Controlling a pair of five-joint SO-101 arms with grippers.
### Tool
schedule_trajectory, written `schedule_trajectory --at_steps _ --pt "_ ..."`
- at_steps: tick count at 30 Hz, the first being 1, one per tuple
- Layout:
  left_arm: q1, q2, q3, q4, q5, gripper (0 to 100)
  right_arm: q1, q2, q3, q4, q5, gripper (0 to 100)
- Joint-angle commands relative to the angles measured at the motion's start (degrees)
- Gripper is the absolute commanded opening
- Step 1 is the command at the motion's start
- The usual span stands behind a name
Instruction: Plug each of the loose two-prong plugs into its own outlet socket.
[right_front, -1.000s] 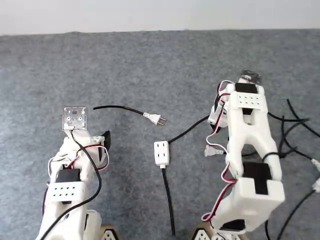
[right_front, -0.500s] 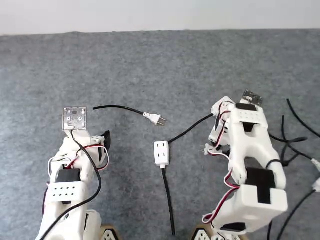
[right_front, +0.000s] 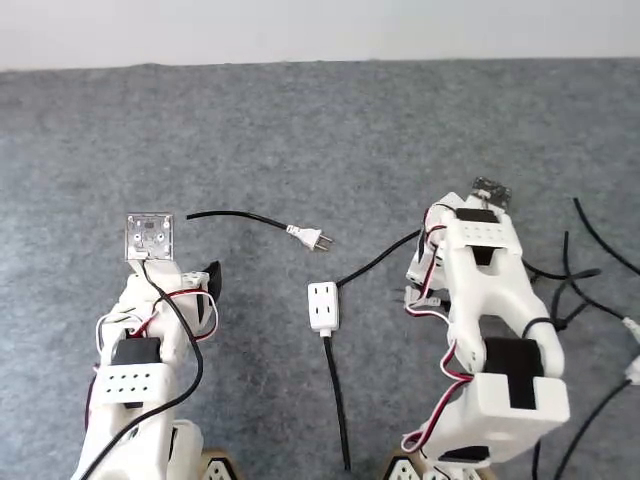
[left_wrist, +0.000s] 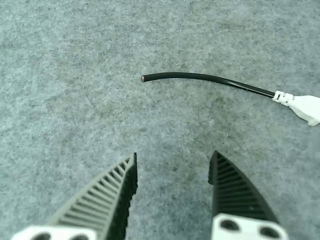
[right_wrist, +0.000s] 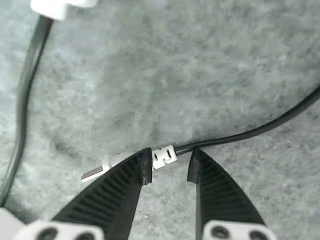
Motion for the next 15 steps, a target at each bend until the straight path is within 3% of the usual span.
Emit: schedule_trajectory --at_steps 1,6,15 --pt "0.00 -0.44 -1.10 -1.32 -0.62 23 -1.71 -0.84 -3.16 1.80 -0.88 15.1" --pt "0.00 -0.44 -1.10 -1.32 -0.62 23 -1.80 -0.84 -4.31 4.97 4.57 15.0" --pt "0.00 -0.44 -1.10 -1.32 -0.62 23 1.27 -0.75 -9.14 10.68 27.69 14.7"
